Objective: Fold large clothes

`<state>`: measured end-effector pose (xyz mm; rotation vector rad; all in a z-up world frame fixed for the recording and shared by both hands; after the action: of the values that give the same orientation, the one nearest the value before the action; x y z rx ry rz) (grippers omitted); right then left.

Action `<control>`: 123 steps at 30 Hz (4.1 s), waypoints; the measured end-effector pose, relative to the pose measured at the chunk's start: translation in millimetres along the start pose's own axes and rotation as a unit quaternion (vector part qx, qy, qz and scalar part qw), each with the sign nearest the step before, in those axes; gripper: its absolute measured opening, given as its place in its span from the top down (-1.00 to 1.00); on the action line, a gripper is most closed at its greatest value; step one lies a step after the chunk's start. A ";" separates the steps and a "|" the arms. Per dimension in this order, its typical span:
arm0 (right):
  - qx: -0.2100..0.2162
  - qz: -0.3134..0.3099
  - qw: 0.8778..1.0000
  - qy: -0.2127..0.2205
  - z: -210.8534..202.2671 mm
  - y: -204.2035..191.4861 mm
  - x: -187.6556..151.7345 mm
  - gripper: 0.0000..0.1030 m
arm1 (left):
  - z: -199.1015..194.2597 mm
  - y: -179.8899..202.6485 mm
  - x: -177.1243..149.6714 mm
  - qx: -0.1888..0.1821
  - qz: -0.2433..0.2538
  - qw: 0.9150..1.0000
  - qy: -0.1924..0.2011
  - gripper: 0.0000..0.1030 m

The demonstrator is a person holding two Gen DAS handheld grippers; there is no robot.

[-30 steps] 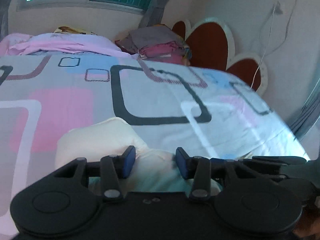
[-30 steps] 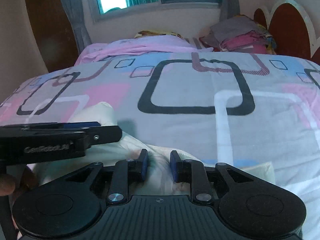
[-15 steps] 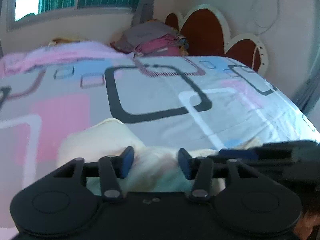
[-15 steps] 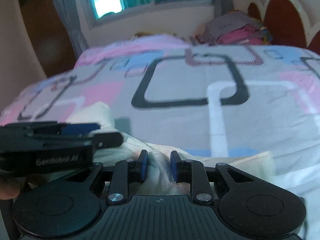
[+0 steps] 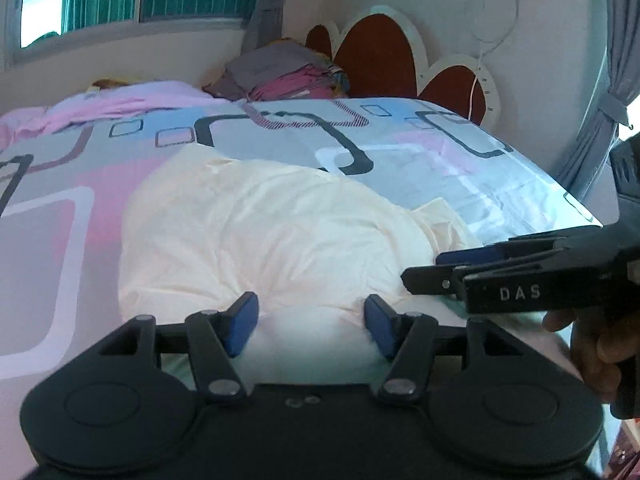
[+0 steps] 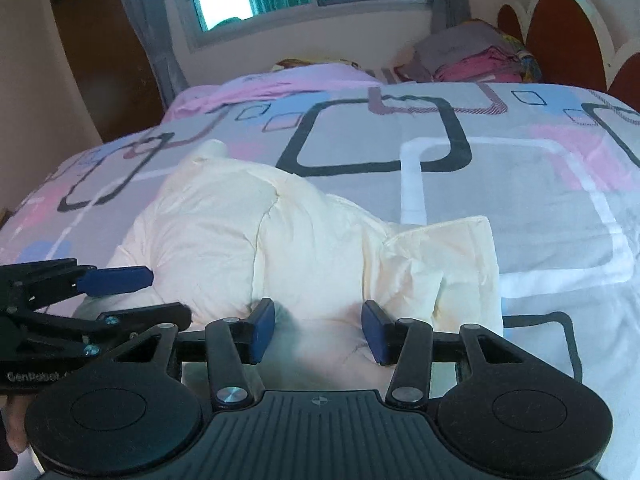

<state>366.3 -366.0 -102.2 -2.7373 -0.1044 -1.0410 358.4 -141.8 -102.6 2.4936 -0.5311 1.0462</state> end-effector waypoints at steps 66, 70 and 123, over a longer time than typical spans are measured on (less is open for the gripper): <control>0.251 0.221 0.938 -0.092 9.6 123.7 -42.9 -1.00 | -19.5 -98.3 -60.6 -0.128 -0.284 0.950 0.004 -0.79; 0.256 0.200 0.941 -0.089 18.5 109.9 -36.3 -0.79 | -10.0 -100.3 -62.6 -0.132 -0.304 0.944 0.010 -0.72; 0.213 0.101 0.969 -0.079 113.2 -233.3 36.7 -0.46 | -189.9 -352.2 -103.0 -0.044 -0.265 0.959 0.090 -0.66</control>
<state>434.4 -113.8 -120.4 -2.3738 -0.0626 -0.6556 348.1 270.6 -125.3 2.2392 0.1429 0.9836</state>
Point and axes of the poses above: each gripper's, at about its wrist camera, not at the fingertips, and z roughly the way its jaws point, y to its right, x to its top, the point moved 1 cm from there along z, roughly the way its jaws point, and after that the axes turned 5 degrees about -x, right-handed, at the moved point
